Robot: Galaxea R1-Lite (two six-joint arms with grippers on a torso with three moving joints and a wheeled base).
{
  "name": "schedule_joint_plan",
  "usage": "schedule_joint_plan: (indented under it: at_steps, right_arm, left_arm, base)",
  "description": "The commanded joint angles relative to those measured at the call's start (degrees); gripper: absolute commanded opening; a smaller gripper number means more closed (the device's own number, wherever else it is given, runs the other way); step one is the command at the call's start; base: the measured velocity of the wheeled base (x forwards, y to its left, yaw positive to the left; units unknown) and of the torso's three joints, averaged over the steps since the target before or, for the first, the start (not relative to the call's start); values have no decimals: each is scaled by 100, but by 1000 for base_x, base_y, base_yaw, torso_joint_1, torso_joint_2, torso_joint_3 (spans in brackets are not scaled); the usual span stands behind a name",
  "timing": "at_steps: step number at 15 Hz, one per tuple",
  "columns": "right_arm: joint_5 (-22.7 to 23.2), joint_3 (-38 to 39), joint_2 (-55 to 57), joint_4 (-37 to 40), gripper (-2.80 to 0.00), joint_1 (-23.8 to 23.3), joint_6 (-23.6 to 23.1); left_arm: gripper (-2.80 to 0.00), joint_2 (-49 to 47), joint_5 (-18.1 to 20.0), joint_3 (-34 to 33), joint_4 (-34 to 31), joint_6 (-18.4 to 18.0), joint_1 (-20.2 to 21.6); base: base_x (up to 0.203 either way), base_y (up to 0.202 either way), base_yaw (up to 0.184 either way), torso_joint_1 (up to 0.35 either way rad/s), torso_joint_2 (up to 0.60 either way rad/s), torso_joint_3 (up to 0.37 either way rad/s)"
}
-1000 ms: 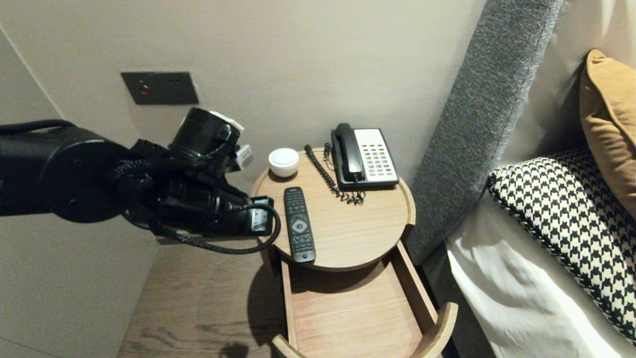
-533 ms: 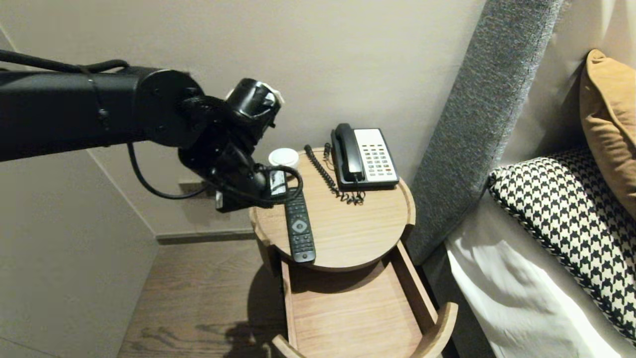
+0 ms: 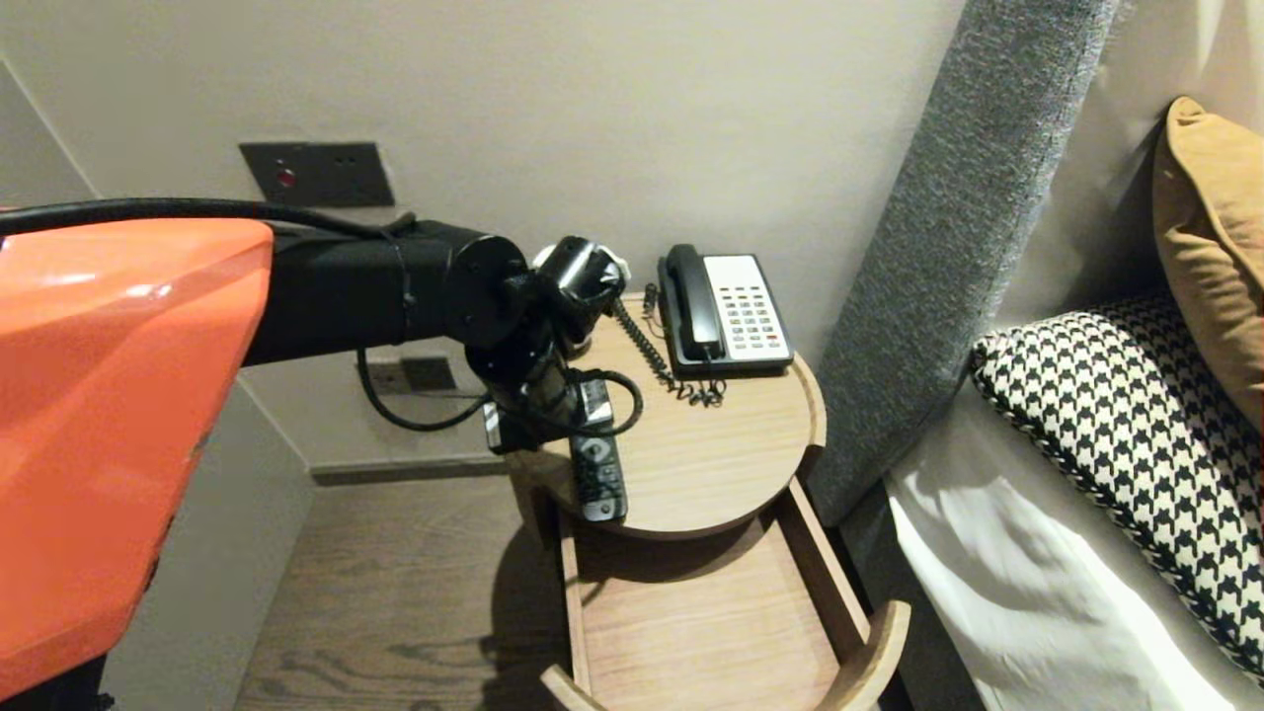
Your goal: Put the remote controls on the table in the drawer one by one
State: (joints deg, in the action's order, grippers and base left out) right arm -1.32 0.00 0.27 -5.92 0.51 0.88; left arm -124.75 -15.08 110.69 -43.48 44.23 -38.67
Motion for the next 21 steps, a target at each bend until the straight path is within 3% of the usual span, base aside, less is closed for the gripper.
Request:
schedule_joint_plan:
  at_steps: [1, 9, 16, 21]
  right_arm:
    - [0, 229, 8, -5, -280, 2, 0]
    - [0, 229, 8, -5, -280, 2, 0]
    - [0, 229, 8, -5, -280, 2, 0]
    - [0, 229, 8, -5, -280, 2, 0]
  left_arm:
    - [0, -152, -109, -2, 210, 33, -43]
    - [0, -454, -429, 5, 1065, 7, -123]
    - [0, -662, -844, 5, 1345, 23, -123]
    - [0, -753, -856, 5, 1404, 33, -115]
  base:
    - [0, 0, 0, 0, 0, 0]
    - [0, 0, 0, 0, 0, 0]
    - [0, 0, 0, 0, 0, 0]
    - [0, 0, 0, 0, 0, 0]
